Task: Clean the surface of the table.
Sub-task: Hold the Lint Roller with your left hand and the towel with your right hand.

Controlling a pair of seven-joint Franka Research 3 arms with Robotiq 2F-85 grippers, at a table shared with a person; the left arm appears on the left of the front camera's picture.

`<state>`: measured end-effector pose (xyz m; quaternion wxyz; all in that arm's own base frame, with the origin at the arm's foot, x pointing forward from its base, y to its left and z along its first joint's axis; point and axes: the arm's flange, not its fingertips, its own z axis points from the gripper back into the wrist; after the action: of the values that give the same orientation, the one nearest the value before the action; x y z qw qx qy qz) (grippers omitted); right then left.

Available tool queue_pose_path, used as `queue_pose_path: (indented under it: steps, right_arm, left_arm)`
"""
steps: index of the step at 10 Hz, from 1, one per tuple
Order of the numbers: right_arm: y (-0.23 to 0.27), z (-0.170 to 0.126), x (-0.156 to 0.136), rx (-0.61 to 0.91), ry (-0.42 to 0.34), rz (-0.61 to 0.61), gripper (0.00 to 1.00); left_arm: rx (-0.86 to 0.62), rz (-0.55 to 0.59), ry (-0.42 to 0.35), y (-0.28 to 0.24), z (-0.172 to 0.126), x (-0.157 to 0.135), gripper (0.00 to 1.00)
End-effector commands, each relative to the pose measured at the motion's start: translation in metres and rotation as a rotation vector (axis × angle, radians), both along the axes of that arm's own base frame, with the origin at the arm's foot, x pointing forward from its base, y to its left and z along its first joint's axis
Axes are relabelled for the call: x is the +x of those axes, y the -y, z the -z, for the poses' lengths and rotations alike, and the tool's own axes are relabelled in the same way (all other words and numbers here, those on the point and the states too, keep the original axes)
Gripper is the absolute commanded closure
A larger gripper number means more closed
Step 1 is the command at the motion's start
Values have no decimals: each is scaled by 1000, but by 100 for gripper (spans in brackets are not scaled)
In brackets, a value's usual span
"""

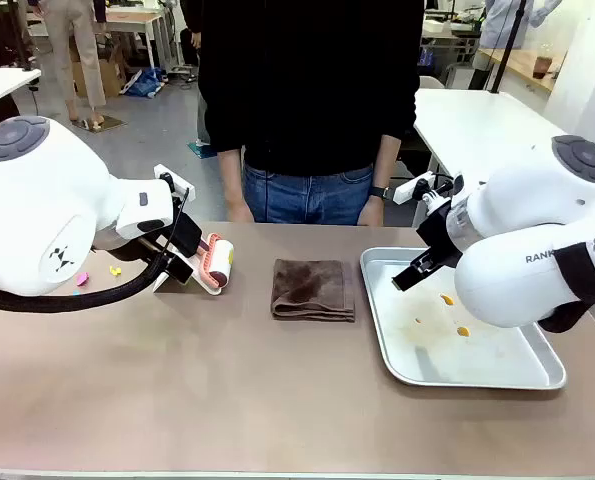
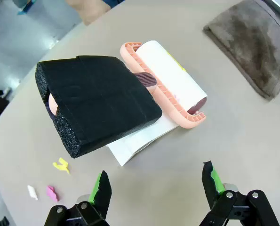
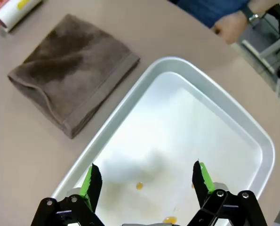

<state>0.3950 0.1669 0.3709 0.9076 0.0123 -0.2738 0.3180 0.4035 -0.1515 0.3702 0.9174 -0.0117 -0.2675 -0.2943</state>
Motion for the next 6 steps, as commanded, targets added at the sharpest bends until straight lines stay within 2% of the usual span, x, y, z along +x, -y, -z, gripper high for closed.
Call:
queue_pose_path:
  steps: [1, 6]
  right_arm:
    - [0, 0, 0, 0, 0, 0, 0]
    - [0, 0, 0, 0, 0, 0, 0]
  left_arm:
    - [0, 0, 0, 0, 0, 0, 0]
    - [0, 0, 0, 0, 0, 0, 0]
